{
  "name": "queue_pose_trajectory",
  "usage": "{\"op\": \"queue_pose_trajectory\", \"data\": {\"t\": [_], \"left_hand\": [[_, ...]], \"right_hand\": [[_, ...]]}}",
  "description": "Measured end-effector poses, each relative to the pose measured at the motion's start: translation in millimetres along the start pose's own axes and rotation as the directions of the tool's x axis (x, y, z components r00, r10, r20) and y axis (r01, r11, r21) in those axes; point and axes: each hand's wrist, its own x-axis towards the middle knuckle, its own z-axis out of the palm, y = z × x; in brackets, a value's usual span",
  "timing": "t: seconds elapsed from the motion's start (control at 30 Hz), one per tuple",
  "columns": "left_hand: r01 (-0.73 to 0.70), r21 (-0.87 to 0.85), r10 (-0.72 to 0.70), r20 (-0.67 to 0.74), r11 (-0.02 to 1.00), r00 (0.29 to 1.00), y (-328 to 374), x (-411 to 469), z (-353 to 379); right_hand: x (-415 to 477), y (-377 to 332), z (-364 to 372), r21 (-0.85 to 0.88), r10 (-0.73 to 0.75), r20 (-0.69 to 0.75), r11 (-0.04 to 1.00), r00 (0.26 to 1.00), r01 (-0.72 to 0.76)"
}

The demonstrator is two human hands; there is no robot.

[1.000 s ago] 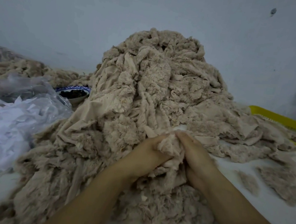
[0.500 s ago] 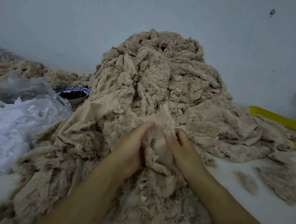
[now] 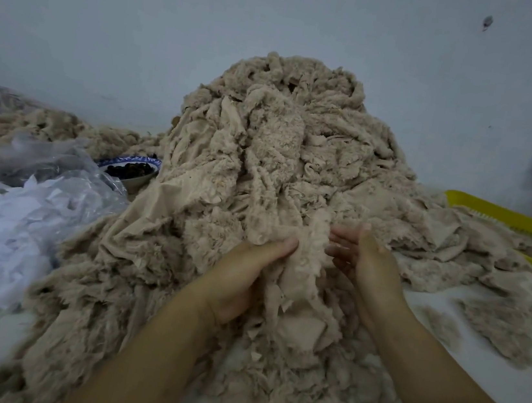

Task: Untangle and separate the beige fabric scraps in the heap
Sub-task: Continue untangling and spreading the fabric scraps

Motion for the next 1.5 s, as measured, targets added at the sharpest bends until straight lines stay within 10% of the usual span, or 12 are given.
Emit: {"op": "queue_pose_trajectory", "data": {"t": [0.23, 0.37, 0.53, 0.63, 0.73, 0.87, 1.0, 1.13, 1.2, 1.27, 1.37, 1.5], "left_hand": [[-0.056, 0.573, 0.095, -0.038, 0.818, 0.995, -8.4, -2.5, 9.2], [-0.009, 0.612, 0.066, -0.071, 0.791, 0.995, -7.6, 0.2, 9.2], [0.072, 0.369, 0.015, -0.226, 0.927, 0.974, -5.1, 5.0, 8.7], [0.021, -0.131, -0.067, -0.361, 0.991, 0.93, 6.6, 8.4, 1.0], [-0.02, -0.485, -0.109, -0.237, 0.874, 0.966, 16.1, 4.9, -13.0], [-0.188, -0.666, -0.048, -0.319, 0.722, 0.946, 23.3, 7.7, -33.6], [-0.355, -0.786, 0.029, -0.396, 0.506, 0.918, 26.2, 8.8, -44.1], [-0.188, -0.227, 0.064, -0.462, 0.955, 0.885, 25.8, 10.4, -30.4], [-0.043, 0.398, 0.222, -0.414, 0.916, 0.883, 21.0, 7.2, -19.0], [-0.055, 0.638, 0.242, -0.21, 0.768, 0.947, 10.3, 3.7, -9.5], [-0.096, 0.557, 0.193, -0.118, 0.825, 0.974, 2.2, 1.6, -2.5], [-0.151, -0.066, 0.125, -0.299, 0.986, 0.946, 16.2, 3.4, -16.2]], "right_hand": [[-30.8, -0.5, 27.4, -0.285, -0.239, 0.454, 0.874, 0.859, 0.394], [-32.8, 2.0, 29.9, -0.221, -0.287, 0.299, 0.907, 0.91, 0.358], [-7.6, 0.2, 11.9, -0.001, -0.133, 0.019, 0.991, 0.991, 0.133], [-0.7, 4.0, 11.7, -0.064, -0.11, 0.136, 0.991, 0.984, 0.12], [-4.7, 11.0, 23.4, -0.27, 0.067, 0.378, 0.962, 0.923, 0.041], [-15.3, 23.2, 16.2, -0.54, 0.036, 0.635, 0.735, 0.771, 0.411], [-13.9, 13.7, 12.3, -0.436, -0.036, 0.493, 0.855, 0.869, 0.282], [-14.9, -0.7, 10.7, -0.112, -0.065, 0.353, 0.987, 0.933, 0.112], [-18.4, -5.4, 12.1, -0.02, -0.088, 0.339, 0.995, 0.937, 0.101], [-19.9, -7.3, 15.2, 0.006, -0.115, 0.321, 0.993, 0.94, 0.12], [-18.6, -5.5, 16.7, -0.02, -0.152, 0.32, 0.986, 0.935, 0.167], [-15.0, -0.8, 13.7, -0.103, -0.109, 0.369, 0.982, 0.923, 0.157]]}}
